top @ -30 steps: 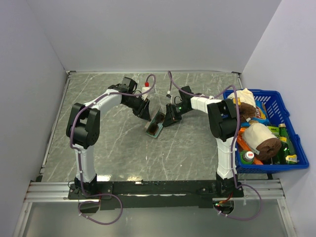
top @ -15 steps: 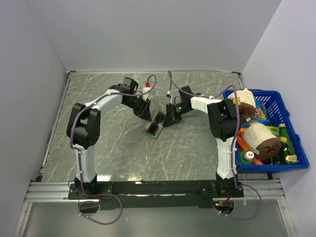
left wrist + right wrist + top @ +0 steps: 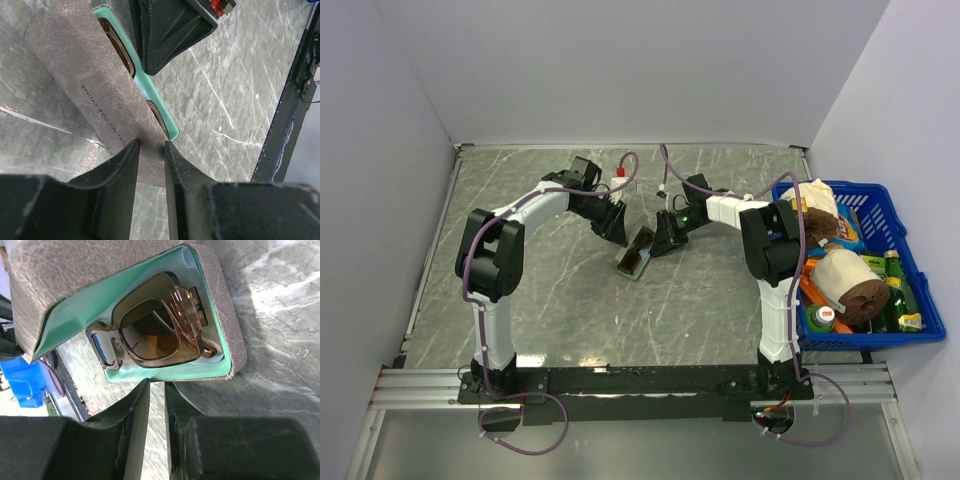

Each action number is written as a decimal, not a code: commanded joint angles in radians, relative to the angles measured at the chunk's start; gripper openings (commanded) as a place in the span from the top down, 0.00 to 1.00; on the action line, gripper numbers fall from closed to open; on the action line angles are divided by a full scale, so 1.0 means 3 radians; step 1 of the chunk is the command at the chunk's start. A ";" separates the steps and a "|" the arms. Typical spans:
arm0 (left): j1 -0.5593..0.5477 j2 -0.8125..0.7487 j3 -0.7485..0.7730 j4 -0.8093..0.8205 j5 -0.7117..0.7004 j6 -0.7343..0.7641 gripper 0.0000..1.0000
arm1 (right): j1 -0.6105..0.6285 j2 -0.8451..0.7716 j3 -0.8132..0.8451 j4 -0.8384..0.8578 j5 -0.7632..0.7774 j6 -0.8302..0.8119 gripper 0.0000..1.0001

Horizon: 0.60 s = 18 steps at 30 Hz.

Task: Organize the sunglasses
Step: Close the case with sunglasses at the center of the board.

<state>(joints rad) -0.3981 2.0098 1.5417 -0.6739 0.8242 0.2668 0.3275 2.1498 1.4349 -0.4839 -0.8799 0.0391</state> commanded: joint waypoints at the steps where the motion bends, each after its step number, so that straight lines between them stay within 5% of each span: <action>1: -0.0110 0.0096 0.0025 0.0027 -0.0093 -0.0010 0.68 | 0.0008 0.0074 0.0049 0.0069 -0.0109 -0.0018 0.75; 18: -0.0243 0.0188 0.0010 0.0042 -0.0155 -0.0025 0.69 | 0.0003 0.0054 0.0059 0.0064 -0.0115 -0.0013 0.75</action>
<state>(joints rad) -0.4294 2.0140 1.5433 -0.6624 0.8085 0.2646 0.3275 2.1498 1.4349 -0.4847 -0.8799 0.0360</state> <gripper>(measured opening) 0.319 0.252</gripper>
